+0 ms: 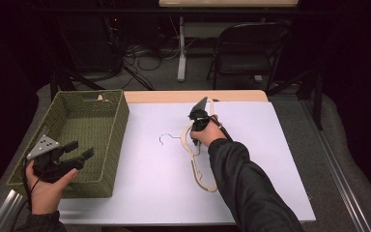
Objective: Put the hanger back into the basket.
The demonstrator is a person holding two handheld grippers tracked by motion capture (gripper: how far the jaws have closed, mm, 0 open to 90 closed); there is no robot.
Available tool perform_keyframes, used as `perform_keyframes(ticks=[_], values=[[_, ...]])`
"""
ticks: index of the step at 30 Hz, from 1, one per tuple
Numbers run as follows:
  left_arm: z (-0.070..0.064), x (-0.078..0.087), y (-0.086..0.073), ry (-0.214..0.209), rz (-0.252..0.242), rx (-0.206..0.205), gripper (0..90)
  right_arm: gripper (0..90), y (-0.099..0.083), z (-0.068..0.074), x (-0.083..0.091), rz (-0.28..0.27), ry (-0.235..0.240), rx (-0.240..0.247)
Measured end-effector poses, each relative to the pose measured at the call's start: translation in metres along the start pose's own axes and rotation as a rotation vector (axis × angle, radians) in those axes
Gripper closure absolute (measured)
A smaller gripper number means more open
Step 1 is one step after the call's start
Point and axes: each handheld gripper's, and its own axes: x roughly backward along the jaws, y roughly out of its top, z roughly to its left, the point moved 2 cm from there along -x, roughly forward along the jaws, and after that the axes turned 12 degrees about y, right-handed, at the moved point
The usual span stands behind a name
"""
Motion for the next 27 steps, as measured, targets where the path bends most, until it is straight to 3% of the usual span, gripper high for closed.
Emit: perform_keyframes(ticks=[1, 3, 5, 9, 14, 18, 20, 27], values=[[0.0, 0.0, 0.0, 0.0, 0.0, -0.001, 34.2, 64.9, -0.001, 0.001, 0.0, 0.014, -0.005, -0.024], [0.0, 0.0, 0.0, 0.0, 0.002, -0.001, 34.2, 65.4, -0.001, -0.001, -0.003, 0.017, -0.008, -0.004], [0.0, -0.001, 0.0, 0.001, 0.004, -0.001, 34.2, 65.9, -0.002, -0.002, -0.008, -0.015, 0.013, -0.019], [0.0, -0.001, 0.0, 0.0, 0.004, -0.001, 34.2, 66.6, -0.002, -0.002, -0.009, 0.019, -0.005, -0.017], [0.001, -0.001, -0.001, 0.002, 0.005, -0.001, 34.2, 68.0, -0.002, 0.0, -0.013, 0.019, 0.003, -0.025], [0.001, -0.001, -0.001, 0.001, 0.004, 0.001, 34.2, 72.1, -0.001, 0.0, -0.011, 0.057, -0.032, -0.006], [0.0, -0.001, -0.001, 0.002, 0.005, -0.002, 34.2, 76.3, -0.002, 0.0, -0.012, 0.035, -0.022, -0.026], [0.0, -0.001, -0.001, 0.001, 0.004, -0.002, 34.2, 78.0, -0.002, 0.0, -0.013, 0.023, -0.017, -0.056]])
